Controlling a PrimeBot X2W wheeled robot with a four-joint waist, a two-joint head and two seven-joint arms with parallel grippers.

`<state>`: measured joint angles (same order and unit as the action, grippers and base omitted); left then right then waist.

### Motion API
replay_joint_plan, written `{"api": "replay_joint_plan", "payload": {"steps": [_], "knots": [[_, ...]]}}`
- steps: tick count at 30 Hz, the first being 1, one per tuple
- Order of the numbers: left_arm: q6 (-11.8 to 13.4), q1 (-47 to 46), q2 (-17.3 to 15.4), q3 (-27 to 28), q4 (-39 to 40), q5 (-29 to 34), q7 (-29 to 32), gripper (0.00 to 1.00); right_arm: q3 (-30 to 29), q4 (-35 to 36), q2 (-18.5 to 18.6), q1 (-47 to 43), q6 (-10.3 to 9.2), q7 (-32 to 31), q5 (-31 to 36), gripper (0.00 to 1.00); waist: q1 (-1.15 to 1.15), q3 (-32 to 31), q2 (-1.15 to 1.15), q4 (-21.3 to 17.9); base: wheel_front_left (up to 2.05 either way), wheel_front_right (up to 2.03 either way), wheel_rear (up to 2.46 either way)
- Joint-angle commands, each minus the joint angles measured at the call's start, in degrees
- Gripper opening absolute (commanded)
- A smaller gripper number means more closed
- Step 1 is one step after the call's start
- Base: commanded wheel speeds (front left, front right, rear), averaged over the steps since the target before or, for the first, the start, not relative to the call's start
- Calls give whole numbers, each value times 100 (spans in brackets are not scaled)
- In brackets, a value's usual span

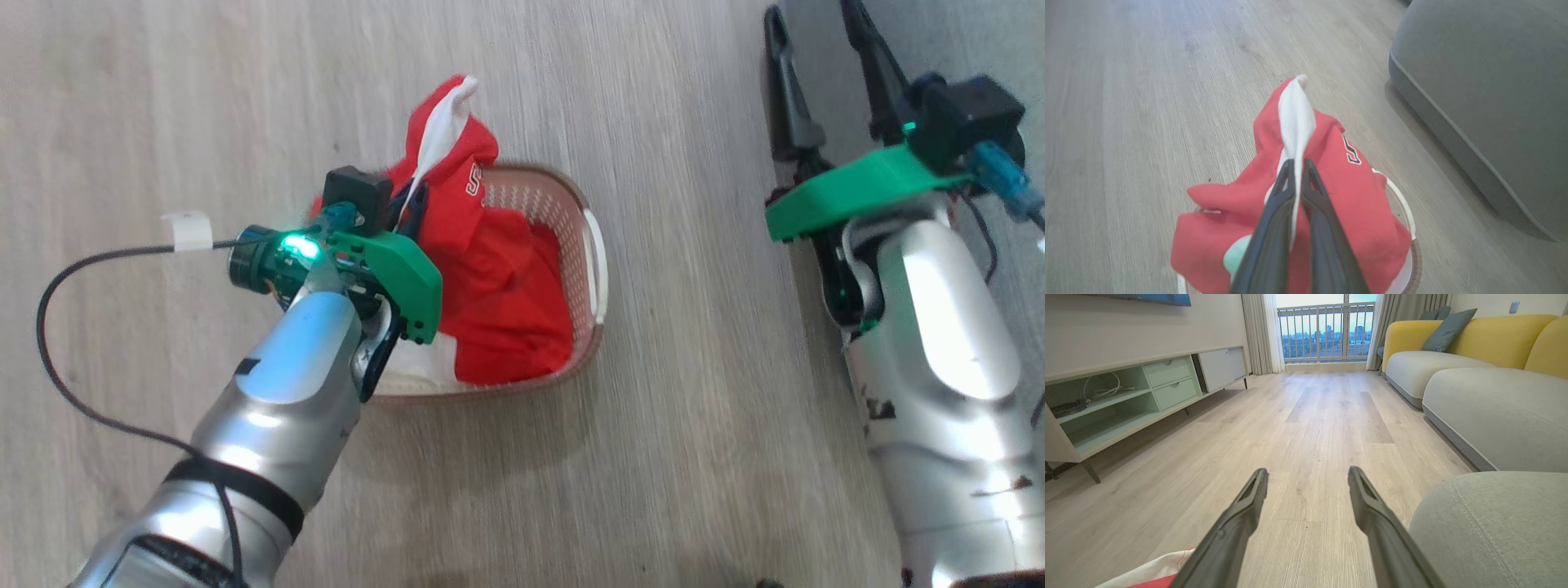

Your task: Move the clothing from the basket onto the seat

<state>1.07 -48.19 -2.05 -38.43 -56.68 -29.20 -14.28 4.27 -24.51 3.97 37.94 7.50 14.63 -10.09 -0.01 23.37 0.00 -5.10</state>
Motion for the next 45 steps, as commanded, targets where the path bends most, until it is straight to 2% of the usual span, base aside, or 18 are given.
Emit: {"api": "replay_joint_plan", "payload": {"steps": [1,13,23,30,36,40,45], "knots": [[41,-1,-84,235,268,52,-71,0,70,134,-29,-111,-1,37,-21,100,1,-344,0,155,0,0,0],[-34,311,-83,662,1341,277,-72,0,87,-125,-7,-642,-1,37,-12,100,1,-1113,0,269,0,0,0],[7,249,-83,654,2557,373,-72,0,81,-318,0,-1112,-1,37,-13,100,1,-1724,0,388,0,0,0],[126,42,-83,553,3388,514,-72,0,82,-372,-13,-1264,-1,37,-37,100,1,-1863,0,410,0,0,0],[197,-48,-83,513,3713,576,-72,0,96,-371,-23,-1293,-1,37,-66,100,1,-1867,0,393,0,0,0],[205,-3,-83,496,3759,575,-72,0,260,42,-42,-1222,-1,37,-328,100,1,-1851,0,372,0,0,0],[215,64,-83,465,3789,585,-72,0,724,1002,8,-1113,-1,37,-781,100,1,-1824,0,360,0,0,0]]}}
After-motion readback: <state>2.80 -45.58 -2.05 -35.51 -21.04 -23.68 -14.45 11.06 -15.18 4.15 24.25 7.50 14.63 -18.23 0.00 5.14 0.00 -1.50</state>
